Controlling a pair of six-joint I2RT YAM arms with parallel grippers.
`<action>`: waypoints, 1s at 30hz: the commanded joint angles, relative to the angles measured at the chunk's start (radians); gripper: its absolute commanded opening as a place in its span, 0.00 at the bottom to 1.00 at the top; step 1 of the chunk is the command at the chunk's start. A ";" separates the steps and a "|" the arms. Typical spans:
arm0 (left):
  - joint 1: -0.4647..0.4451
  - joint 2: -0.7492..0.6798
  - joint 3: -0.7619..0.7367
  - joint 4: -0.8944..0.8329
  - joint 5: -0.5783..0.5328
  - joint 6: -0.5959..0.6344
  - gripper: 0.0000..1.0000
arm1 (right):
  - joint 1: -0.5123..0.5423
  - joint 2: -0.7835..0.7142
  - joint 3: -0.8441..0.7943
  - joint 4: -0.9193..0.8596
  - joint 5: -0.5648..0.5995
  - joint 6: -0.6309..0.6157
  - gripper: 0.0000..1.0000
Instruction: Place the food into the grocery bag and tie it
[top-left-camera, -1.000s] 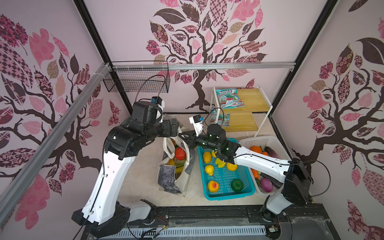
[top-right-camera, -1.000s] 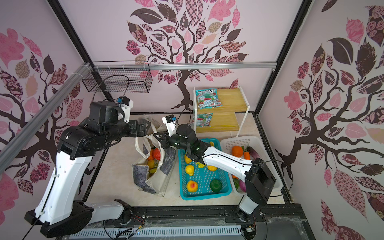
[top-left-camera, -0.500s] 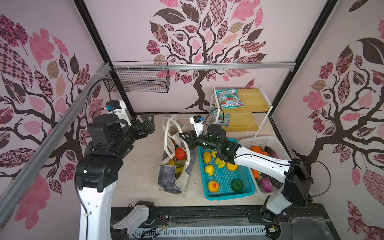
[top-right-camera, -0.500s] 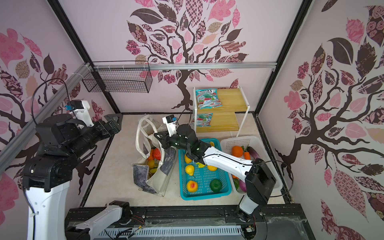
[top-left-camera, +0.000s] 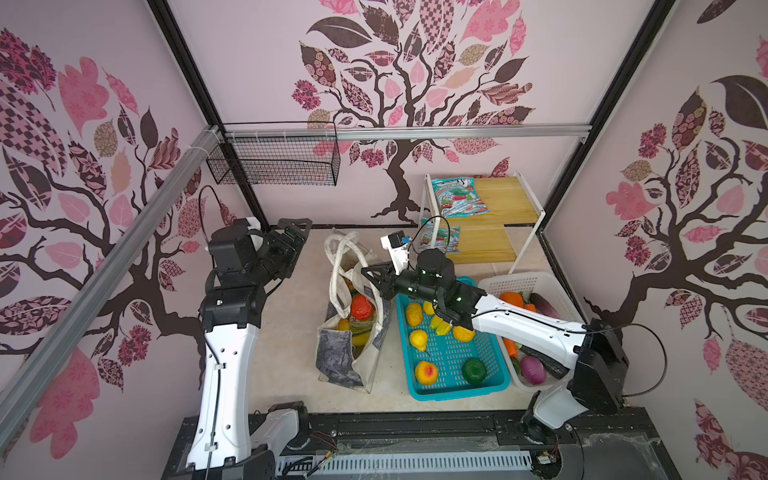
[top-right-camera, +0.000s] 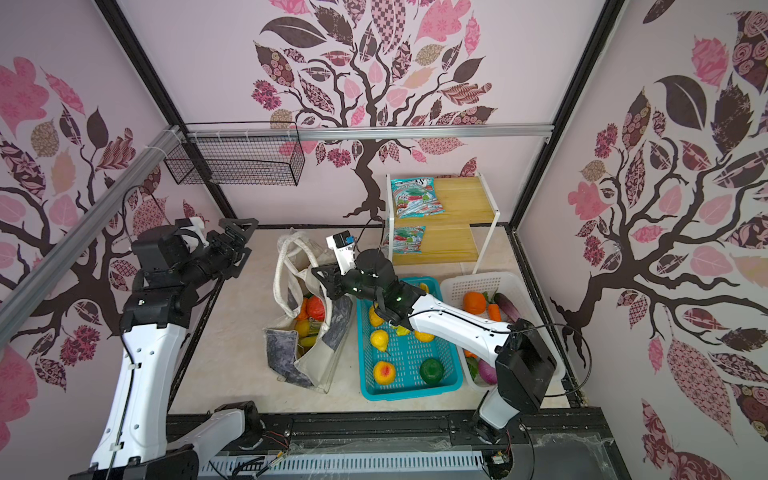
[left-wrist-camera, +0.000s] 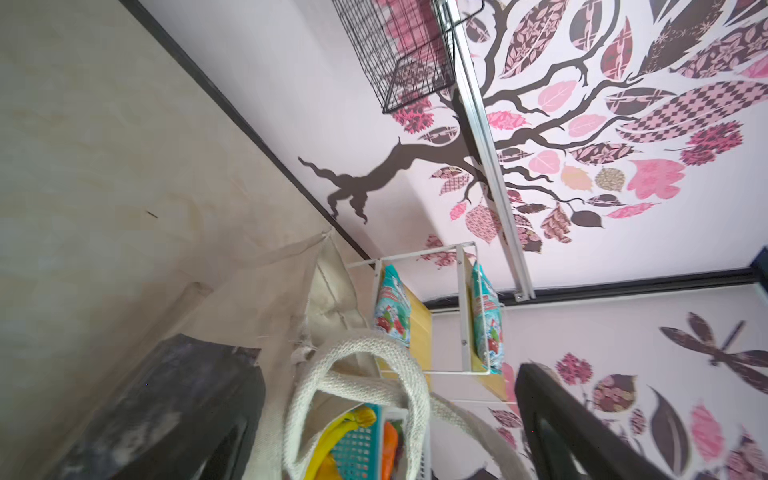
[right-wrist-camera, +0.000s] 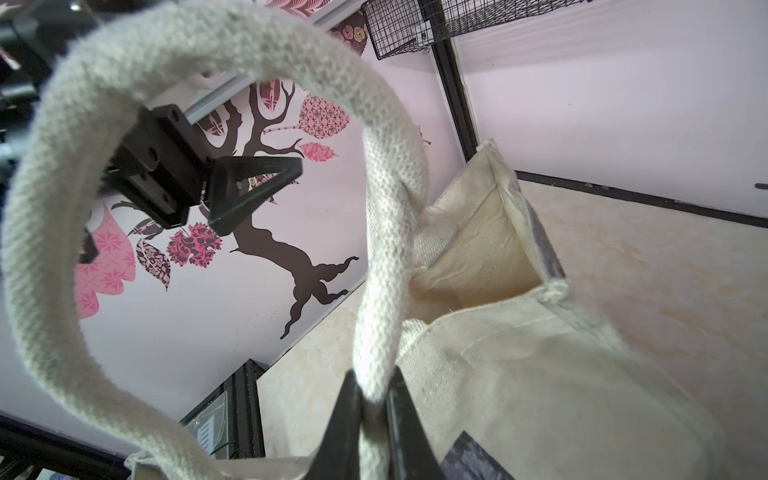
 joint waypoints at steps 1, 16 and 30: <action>0.002 0.031 -0.047 0.133 0.147 -0.234 0.98 | 0.006 -0.037 0.024 -0.019 0.013 -0.031 0.00; -0.054 -0.036 -0.097 -0.019 0.047 -0.481 0.88 | 0.007 -0.028 0.034 -0.027 0.014 -0.025 0.00; -0.124 0.078 -0.103 0.122 0.065 -0.559 0.79 | 0.011 -0.015 0.042 -0.036 0.019 -0.031 0.00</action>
